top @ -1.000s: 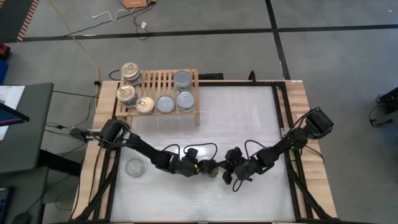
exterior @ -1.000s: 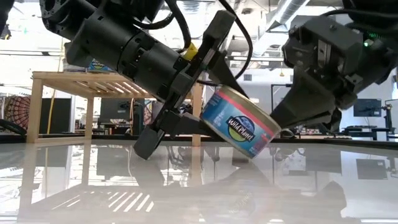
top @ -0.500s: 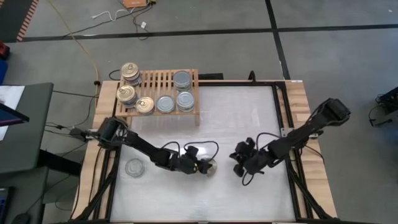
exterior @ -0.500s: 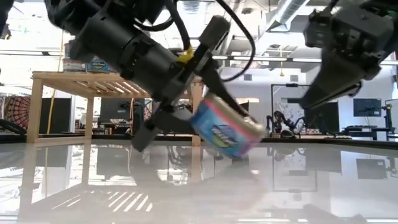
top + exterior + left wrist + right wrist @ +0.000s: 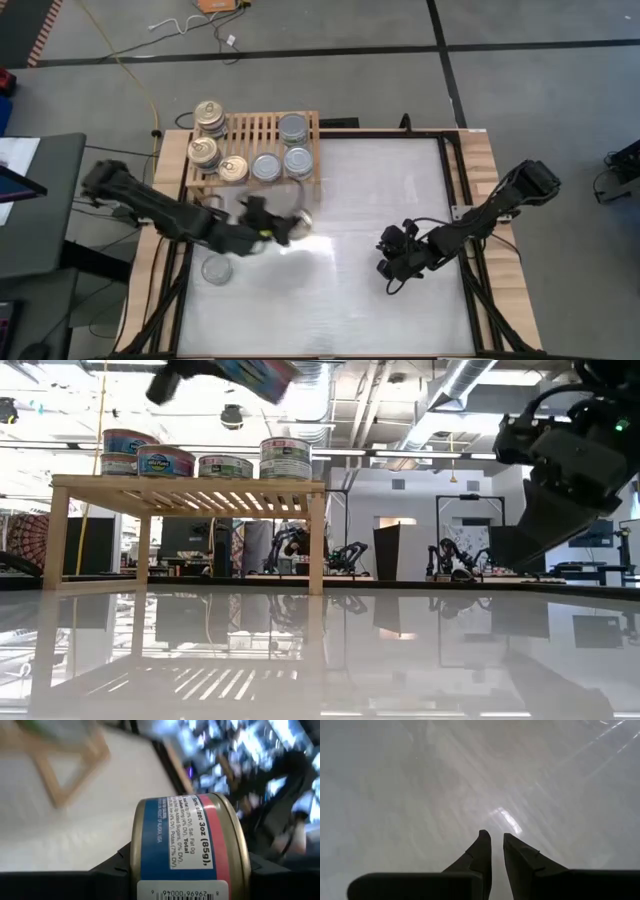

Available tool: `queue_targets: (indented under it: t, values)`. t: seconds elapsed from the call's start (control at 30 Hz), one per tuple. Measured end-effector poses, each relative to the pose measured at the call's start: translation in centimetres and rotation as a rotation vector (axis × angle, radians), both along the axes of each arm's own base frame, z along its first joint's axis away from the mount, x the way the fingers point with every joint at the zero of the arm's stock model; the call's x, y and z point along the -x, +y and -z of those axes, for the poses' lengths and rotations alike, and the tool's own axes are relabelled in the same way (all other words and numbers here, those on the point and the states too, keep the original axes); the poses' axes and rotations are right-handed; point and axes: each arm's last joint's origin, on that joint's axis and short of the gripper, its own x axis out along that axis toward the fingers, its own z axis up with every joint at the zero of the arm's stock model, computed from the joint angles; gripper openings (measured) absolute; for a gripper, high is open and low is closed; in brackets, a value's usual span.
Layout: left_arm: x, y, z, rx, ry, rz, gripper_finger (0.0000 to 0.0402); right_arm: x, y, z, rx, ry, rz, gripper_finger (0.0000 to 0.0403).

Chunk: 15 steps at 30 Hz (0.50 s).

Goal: Stack canned seafood by type on shelf
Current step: Stack the blue tuna can on top of the bottom right blue tuna can on the shelf

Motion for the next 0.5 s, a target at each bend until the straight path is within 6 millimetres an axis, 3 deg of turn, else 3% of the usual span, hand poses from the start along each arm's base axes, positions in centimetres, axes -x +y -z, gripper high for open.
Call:
queue_targets:
  t: [0.27,0.5]
  values:
    - [5.7,3.0,-4.9,-0.060,-0.176,-0.278,0.0170,0.0,0.0,-0.2,-0.004,-0.013,-0.001,0.0079]
    - [7.4,5.3,-4.3,-0.045,-0.152,-0.451,0.0171,-0.2,-0.1,-0.4,0.010,-0.021,-0.027,0.0079]
